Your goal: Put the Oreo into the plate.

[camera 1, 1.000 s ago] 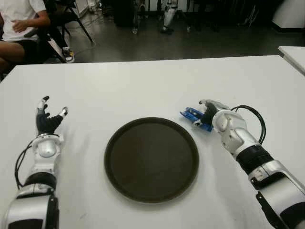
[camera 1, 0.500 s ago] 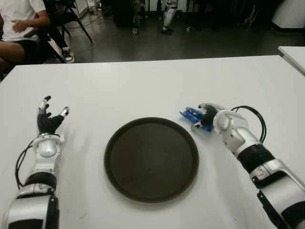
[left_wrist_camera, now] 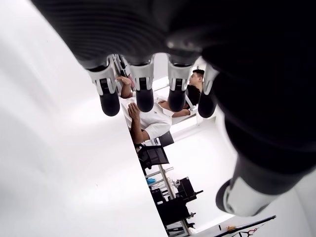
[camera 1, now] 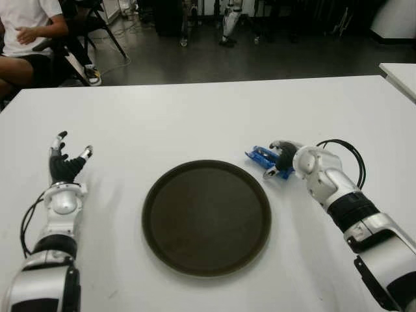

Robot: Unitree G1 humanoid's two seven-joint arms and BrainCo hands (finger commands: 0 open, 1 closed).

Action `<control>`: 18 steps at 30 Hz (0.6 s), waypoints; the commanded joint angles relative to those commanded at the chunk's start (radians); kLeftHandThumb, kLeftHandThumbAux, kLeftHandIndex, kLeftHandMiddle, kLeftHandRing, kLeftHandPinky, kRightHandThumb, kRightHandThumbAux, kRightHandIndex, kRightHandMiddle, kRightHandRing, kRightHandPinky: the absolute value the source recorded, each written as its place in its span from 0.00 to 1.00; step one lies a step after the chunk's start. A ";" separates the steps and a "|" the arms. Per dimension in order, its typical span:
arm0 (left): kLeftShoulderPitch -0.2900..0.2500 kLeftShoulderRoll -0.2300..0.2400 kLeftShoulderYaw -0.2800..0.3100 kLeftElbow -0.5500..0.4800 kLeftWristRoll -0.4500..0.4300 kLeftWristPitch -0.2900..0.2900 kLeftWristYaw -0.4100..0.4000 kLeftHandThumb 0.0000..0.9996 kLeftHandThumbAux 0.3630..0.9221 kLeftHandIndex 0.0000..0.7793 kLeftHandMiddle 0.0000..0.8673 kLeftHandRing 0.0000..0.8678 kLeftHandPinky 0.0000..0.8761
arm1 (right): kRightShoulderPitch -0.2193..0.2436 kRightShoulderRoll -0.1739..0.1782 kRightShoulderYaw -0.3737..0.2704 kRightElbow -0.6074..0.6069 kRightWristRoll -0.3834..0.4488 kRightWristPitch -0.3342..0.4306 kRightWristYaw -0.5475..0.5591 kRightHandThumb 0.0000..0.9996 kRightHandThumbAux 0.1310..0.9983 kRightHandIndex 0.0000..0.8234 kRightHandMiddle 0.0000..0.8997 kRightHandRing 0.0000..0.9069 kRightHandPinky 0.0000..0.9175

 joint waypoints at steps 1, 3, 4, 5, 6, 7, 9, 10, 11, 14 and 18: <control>0.000 0.000 0.001 0.000 -0.001 0.000 -0.001 0.00 0.66 0.00 0.00 0.00 0.00 | -0.001 0.000 0.000 0.001 0.001 -0.002 0.001 0.00 0.70 0.02 0.09 0.04 0.00; 0.001 0.000 0.001 0.001 -0.002 -0.002 -0.002 0.00 0.66 0.00 0.00 0.00 0.00 | -0.002 -0.001 0.002 0.003 -0.001 -0.005 0.001 0.00 0.70 0.01 0.08 0.04 0.00; 0.001 0.001 0.001 0.001 -0.002 -0.003 -0.003 0.00 0.66 0.00 0.00 0.00 0.00 | -0.002 -0.001 0.003 0.004 -0.003 -0.007 0.001 0.00 0.69 0.01 0.08 0.04 0.00; 0.001 0.001 0.000 0.002 0.001 -0.004 -0.002 0.00 0.66 0.01 0.00 0.00 0.00 | -0.003 -0.001 0.005 0.005 -0.004 -0.006 0.002 0.00 0.69 0.01 0.08 0.04 0.00; 0.001 0.002 -0.002 0.002 0.003 -0.005 -0.001 0.00 0.66 0.01 0.00 0.00 0.00 | -0.004 -0.001 0.005 0.005 -0.005 -0.005 0.002 0.00 0.69 0.01 0.08 0.04 0.00; 0.001 0.002 -0.002 0.003 0.003 -0.005 -0.001 0.00 0.67 0.00 0.00 0.00 0.00 | -0.004 0.000 0.005 0.006 -0.005 -0.003 0.003 0.00 0.69 0.01 0.08 0.04 0.00; 0.001 0.002 -0.003 0.003 0.003 -0.005 -0.002 0.00 0.67 0.00 0.00 0.00 0.00 | -0.005 0.001 0.005 0.007 -0.006 0.000 0.004 0.00 0.68 0.01 0.08 0.04 0.00; 0.000 0.002 -0.002 0.003 0.003 -0.006 -0.003 0.00 0.67 0.00 0.00 0.00 0.00 | -0.005 0.001 0.006 0.004 -0.007 0.005 0.007 0.00 0.68 0.01 0.08 0.04 0.00; 0.000 0.001 -0.002 0.003 0.002 -0.006 -0.004 0.00 0.67 0.00 0.00 0.00 0.00 | -0.005 0.001 0.007 0.002 -0.007 0.008 0.010 0.00 0.68 0.00 0.08 0.04 0.00; 0.001 0.001 -0.002 0.000 0.000 -0.011 -0.009 0.00 0.65 0.00 0.00 0.00 0.00 | -0.007 0.000 0.009 -0.001 -0.008 0.011 0.017 0.00 0.68 0.00 0.08 0.04 0.00; 0.004 0.000 0.000 -0.005 -0.003 -0.015 -0.013 0.00 0.65 0.00 0.00 0.00 0.00 | -0.010 -0.002 0.005 0.012 -0.004 0.002 0.016 0.00 0.69 0.01 0.08 0.04 0.00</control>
